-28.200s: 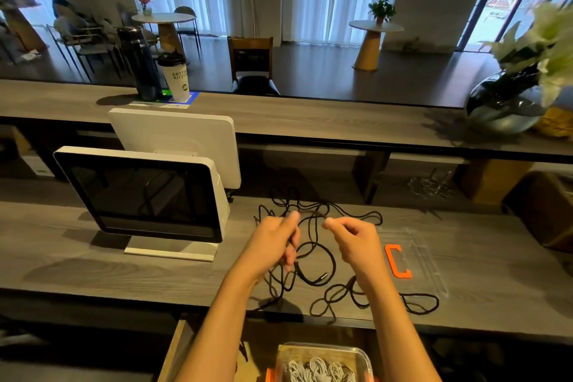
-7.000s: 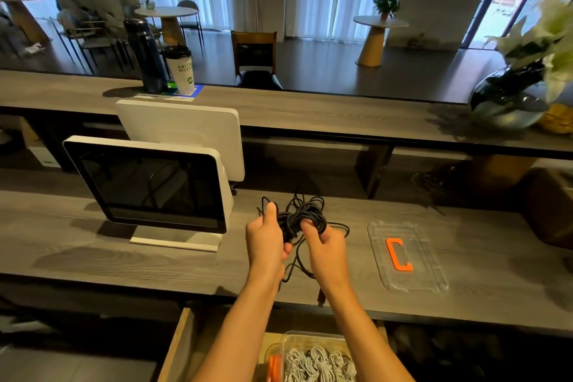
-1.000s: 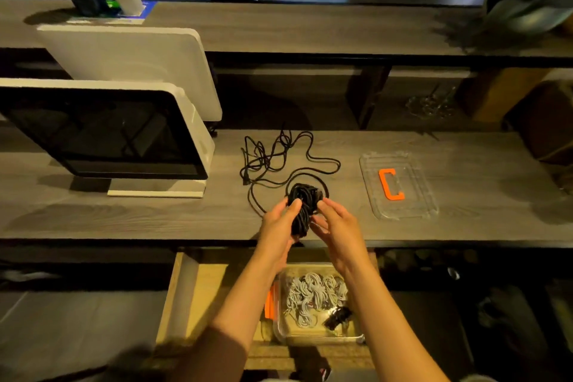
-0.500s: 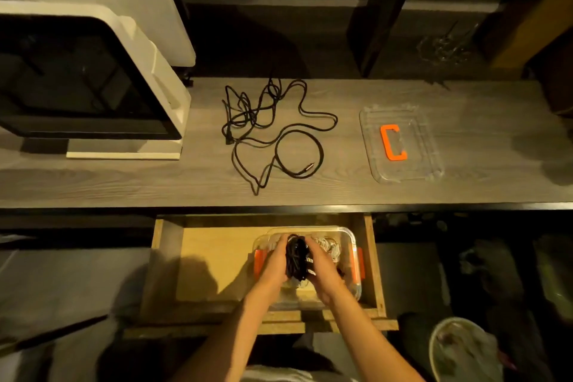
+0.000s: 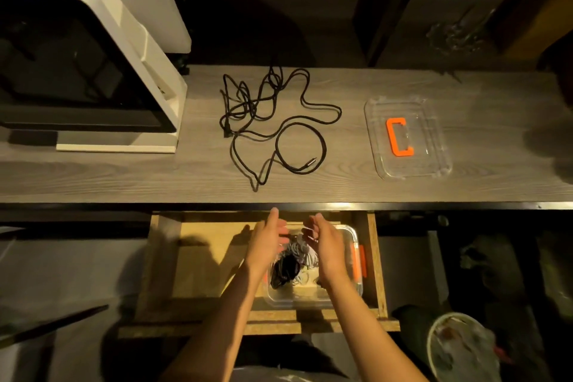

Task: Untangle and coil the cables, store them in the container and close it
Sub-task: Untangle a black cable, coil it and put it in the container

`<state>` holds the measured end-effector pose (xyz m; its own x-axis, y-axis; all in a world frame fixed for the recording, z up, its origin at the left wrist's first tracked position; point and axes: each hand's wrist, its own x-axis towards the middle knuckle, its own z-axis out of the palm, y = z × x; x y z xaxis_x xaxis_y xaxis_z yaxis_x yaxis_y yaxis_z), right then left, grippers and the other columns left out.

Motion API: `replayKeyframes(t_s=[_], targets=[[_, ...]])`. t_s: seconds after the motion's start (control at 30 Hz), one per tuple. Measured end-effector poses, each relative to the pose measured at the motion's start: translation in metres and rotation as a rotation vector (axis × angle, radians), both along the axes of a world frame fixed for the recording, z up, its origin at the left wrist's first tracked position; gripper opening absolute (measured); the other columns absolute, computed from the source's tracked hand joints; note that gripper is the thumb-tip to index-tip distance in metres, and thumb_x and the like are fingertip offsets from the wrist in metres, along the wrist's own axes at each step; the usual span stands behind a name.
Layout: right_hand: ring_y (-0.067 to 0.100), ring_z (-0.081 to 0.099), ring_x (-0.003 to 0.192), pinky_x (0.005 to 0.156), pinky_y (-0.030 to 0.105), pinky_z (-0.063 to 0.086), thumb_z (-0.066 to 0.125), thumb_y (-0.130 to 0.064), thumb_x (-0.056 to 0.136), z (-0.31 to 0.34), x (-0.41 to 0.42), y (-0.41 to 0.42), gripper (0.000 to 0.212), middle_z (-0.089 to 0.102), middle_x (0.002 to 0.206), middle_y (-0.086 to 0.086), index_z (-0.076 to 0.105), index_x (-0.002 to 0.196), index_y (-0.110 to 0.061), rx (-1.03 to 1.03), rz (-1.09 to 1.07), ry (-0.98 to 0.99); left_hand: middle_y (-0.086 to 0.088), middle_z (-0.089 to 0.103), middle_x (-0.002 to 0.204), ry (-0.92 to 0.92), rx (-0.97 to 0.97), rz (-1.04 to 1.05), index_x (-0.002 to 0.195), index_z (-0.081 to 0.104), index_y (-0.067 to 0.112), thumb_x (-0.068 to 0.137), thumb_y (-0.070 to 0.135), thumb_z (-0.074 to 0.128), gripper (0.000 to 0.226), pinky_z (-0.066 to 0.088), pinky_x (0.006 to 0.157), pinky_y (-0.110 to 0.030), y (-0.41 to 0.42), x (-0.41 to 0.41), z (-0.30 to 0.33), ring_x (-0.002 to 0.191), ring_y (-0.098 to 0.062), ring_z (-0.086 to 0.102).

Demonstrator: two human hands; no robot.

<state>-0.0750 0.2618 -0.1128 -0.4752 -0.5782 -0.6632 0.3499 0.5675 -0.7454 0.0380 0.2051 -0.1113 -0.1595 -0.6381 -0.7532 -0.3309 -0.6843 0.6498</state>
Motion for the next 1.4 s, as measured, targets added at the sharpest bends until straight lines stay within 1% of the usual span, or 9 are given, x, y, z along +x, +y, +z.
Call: replayKeyframes(t_s=[0.17,0.27,0.33,0.5,0.67,0.83,1.1,1.27,1.4], targets=[[0.016,0.064,0.083,0.080,0.031,0.052,0.058,-0.017,0.096,0.017,-0.024,-0.046,0.020,0.069,0.080,0.002,0.070,0.080,-0.018,-0.111,-0.100,0.041,-0.016,0.066,0.123,0.108,-0.095,0.102,0.130,0.059,0.002,0.107,0.045,0.030,0.056,0.052,0.087,-0.030,-0.040,-0.020,0.023,0.108,-0.023,0.065],[0.016,0.062,0.091,0.085,0.030,0.053,0.062,-0.019,0.095,0.010,-0.035,-0.073,0.017,0.068,0.098,0.001,0.063,0.112,-0.021,-0.103,-0.093,0.026,-0.017,0.059,0.136,0.132,-0.093,0.224,0.138,0.052,0.002,0.104,0.049,0.036,0.060,0.048,0.099,-0.034,-0.060,-0.030,0.025,0.121,-0.025,0.059],[0.016,0.062,0.100,0.093,0.034,0.051,0.066,-0.024,0.093,-0.001,-0.040,-0.091,0.040,0.066,0.109,0.001,0.055,0.131,-0.017,-0.042,-0.077,0.077,-0.020,0.054,0.140,0.162,0.024,0.332,0.141,0.048,0.001,0.101,0.057,0.040,0.070,0.047,0.104,-0.039,-0.072,-0.036,0.017,0.125,-0.030,0.056],[0.020,0.061,0.094,0.088,0.037,0.054,0.071,-0.029,0.089,-0.022,-0.045,-0.122,0.035,0.065,0.101,0.007,0.060,0.118,-0.013,0.037,-0.127,-0.061,-0.028,0.051,0.140,0.447,0.448,0.681,0.141,0.043,-0.008,0.091,0.075,0.040,0.097,0.043,0.108,-0.048,-0.081,-0.024,0.002,0.129,-0.040,0.051],[0.023,0.063,0.081,0.078,0.038,0.056,0.060,-0.014,0.096,-0.009,-0.044,-0.137,0.017,0.067,0.081,0.011,0.065,0.081,-0.010,0.014,-0.250,-0.088,-0.025,0.055,0.139,0.455,0.366,0.766,0.138,0.049,-0.004,0.108,0.041,0.033,0.057,0.043,0.108,-0.043,-0.085,-0.020,-0.004,0.128,-0.037,0.053],[0.011,0.049,0.053,0.056,0.025,0.050,0.051,-0.011,0.102,0.013,-0.040,-0.132,0.012,0.047,0.057,-0.001,0.062,0.098,-0.008,-0.209,-0.411,-0.361,-0.016,0.062,0.131,0.489,0.054,0.795,0.125,0.055,0.008,0.105,0.011,0.043,0.023,0.042,0.111,-0.042,-0.086,-0.015,0.015,0.124,-0.029,0.058],[0.004,0.028,0.040,0.033,0.017,0.024,0.046,-0.021,0.104,0.058,-0.033,-0.110,0.021,0.034,0.053,-0.008,0.063,0.104,-0.009,-0.410,-0.415,-0.537,0.002,0.049,0.059,0.673,-0.180,0.846,0.121,0.061,0.008,0.106,0.022,0.042,0.028,0.052,0.082,-0.039,-0.098,-0.007,0.088,0.064,-0.017,0.064],[0.004,0.025,0.040,0.034,0.017,0.021,0.047,-0.020,0.103,0.095,-0.034,-0.103,0.022,0.030,0.051,-0.009,0.065,0.102,-0.008,-0.478,-0.331,-0.445,0.008,0.031,0.049,0.761,-0.163,0.686,0.108,0.062,0.010,0.108,0.031,0.035,0.034,0.028,0.040,-0.021,-0.102,0.002,0.133,0.038,-0.007,0.026],[0.006,0.036,0.047,0.043,0.018,0.033,0.051,-0.020,0.102,0.116,-0.031,-0.098,0.022,0.040,0.056,-0.005,0.067,0.109,-0.006,-0.487,-0.260,-0.289,0.008,0.030,0.051,0.776,-0.171,0.517,0.110,0.061,0.007,0.108,0.030,0.034,0.035,0.020,0.036,-0.021,-0.100,0.006,0.165,0.037,-0.006,0.023]])
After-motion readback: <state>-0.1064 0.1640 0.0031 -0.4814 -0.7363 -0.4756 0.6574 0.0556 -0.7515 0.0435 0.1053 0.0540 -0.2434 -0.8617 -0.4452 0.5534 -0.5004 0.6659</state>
